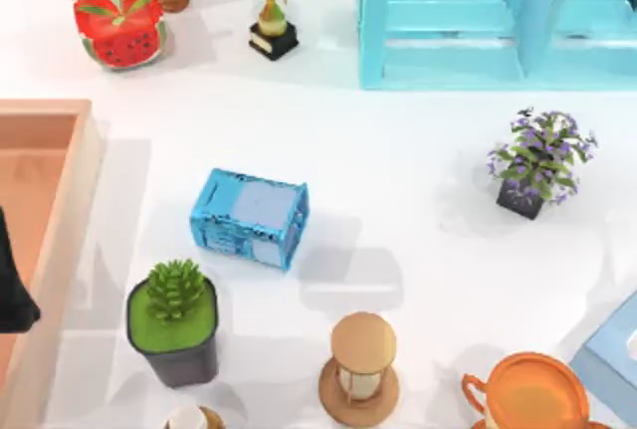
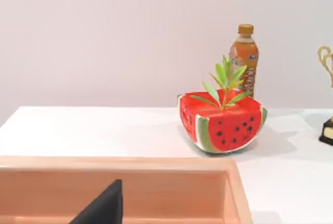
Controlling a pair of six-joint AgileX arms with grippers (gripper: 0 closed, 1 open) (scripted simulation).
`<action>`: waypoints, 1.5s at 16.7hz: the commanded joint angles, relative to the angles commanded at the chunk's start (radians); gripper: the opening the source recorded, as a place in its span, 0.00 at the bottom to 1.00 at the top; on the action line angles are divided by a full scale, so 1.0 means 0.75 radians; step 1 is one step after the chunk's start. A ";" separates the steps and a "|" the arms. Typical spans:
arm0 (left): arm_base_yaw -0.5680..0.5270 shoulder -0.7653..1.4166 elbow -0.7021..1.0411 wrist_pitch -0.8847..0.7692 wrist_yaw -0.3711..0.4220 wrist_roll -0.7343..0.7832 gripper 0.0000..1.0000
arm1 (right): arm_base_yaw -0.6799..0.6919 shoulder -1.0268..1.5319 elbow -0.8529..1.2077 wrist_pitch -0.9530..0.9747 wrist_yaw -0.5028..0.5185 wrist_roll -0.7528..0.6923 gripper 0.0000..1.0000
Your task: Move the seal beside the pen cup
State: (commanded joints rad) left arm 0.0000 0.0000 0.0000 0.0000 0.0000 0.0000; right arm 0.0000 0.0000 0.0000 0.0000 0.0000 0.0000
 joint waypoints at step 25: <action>0.000 0.000 0.000 0.000 0.000 0.000 1.00 | -0.345 2.314 1.978 -1.631 0.003 -0.328 1.00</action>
State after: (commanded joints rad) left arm 0.0000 0.0000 0.0000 0.0000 0.0000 0.0000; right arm -0.2590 1.7353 1.4838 -1.2234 0.0026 -0.2463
